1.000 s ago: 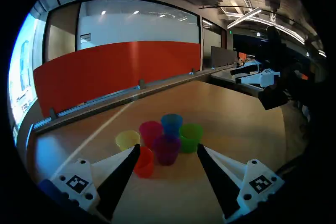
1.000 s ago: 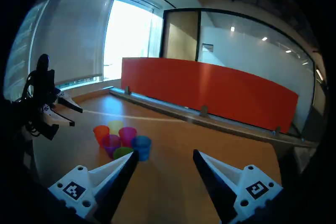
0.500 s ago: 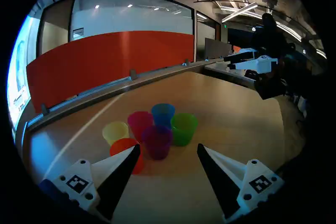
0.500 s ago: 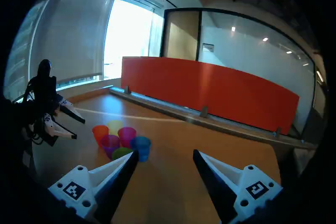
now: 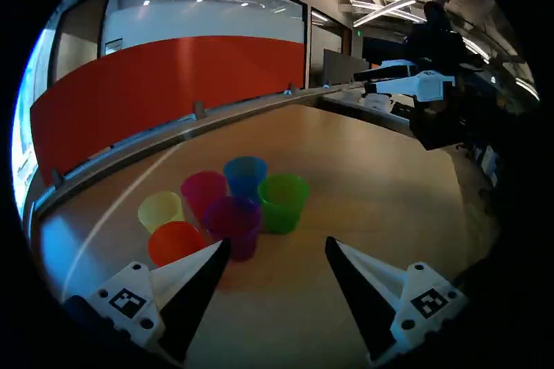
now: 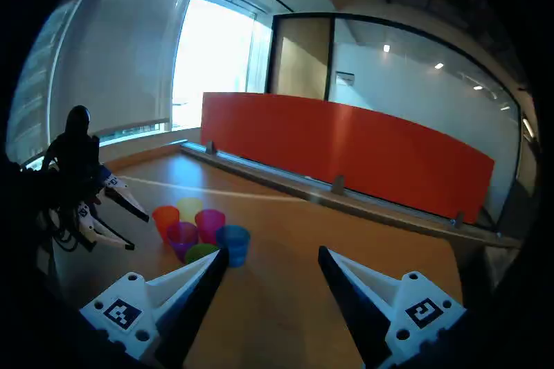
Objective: Pour water
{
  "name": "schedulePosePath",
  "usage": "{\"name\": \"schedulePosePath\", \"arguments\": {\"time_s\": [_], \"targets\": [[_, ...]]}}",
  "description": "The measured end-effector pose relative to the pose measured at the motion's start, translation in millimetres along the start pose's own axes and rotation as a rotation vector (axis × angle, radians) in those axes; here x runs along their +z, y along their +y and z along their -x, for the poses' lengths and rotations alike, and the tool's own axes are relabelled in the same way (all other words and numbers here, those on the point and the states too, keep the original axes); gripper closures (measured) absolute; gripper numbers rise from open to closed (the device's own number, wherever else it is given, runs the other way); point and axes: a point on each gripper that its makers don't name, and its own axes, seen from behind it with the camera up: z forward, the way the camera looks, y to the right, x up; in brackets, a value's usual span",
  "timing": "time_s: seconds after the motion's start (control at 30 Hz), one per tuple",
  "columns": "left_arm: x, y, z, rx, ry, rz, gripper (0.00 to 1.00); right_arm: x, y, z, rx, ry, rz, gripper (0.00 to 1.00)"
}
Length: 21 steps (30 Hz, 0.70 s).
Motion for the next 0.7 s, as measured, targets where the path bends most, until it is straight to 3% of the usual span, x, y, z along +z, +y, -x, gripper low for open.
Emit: {"name": "schedulePosePath", "arguments": {"time_s": [0.7], "targets": [[34.4, 17.3, 15, 0.023, -0.065, 0.062, 0.00, -0.1, 8, 8, 0.002, -0.010, 0.010, 0.00]]}}
